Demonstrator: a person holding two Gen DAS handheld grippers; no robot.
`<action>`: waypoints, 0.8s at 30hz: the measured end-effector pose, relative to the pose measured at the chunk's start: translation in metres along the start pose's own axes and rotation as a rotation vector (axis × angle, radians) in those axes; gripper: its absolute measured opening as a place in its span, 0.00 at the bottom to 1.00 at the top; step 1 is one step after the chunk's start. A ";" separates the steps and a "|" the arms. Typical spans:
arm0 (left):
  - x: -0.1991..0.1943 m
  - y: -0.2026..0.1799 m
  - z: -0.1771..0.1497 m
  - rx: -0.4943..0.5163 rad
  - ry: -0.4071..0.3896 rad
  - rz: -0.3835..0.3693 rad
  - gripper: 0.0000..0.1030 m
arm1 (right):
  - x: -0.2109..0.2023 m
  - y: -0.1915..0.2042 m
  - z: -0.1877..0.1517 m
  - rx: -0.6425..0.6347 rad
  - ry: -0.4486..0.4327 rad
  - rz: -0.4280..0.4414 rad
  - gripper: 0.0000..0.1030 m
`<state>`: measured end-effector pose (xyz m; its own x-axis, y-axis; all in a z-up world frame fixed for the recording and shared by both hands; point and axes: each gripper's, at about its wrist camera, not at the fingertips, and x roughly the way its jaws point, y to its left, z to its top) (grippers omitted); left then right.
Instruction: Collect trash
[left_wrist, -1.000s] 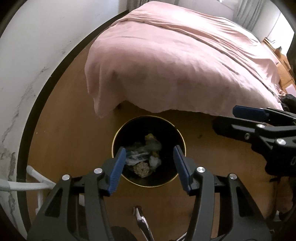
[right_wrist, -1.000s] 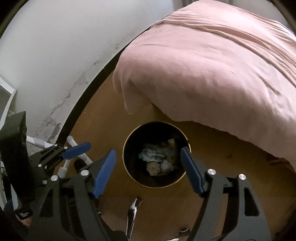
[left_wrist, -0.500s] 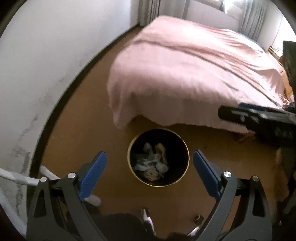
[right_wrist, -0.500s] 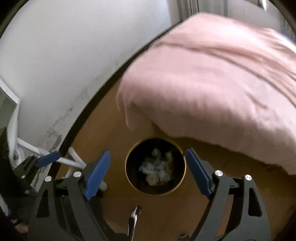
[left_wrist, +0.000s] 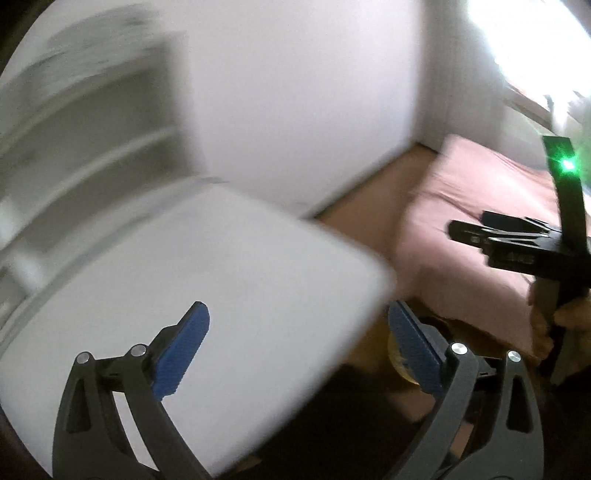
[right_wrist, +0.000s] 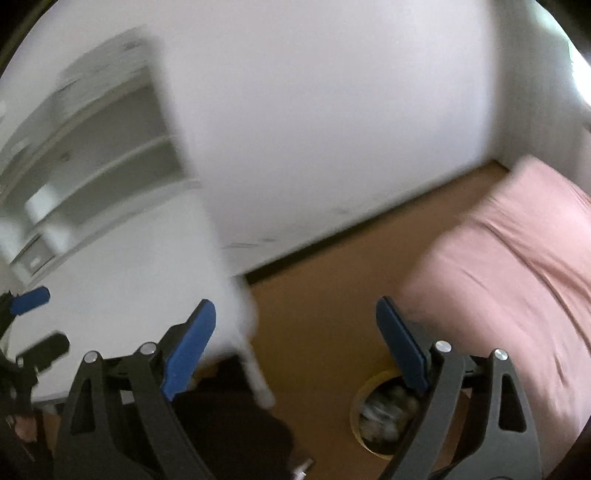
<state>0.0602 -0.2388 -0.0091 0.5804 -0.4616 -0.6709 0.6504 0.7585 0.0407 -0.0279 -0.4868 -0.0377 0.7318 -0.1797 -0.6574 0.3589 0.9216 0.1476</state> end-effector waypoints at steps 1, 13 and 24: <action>-0.013 0.025 -0.009 -0.037 -0.008 0.065 0.93 | 0.003 0.027 0.007 -0.047 -0.006 0.042 0.83; -0.140 0.197 -0.120 -0.485 -0.054 0.486 0.93 | 0.007 0.224 -0.001 -0.364 -0.005 0.320 0.84; -0.171 0.203 -0.155 -0.517 -0.069 0.531 0.93 | -0.011 0.247 -0.017 -0.424 -0.010 0.311 0.86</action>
<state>0.0169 0.0652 -0.0004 0.7932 0.0126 -0.6089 -0.0300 0.9994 -0.0184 0.0428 -0.2510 -0.0066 0.7725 0.1228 -0.6230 -0.1402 0.9899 0.0214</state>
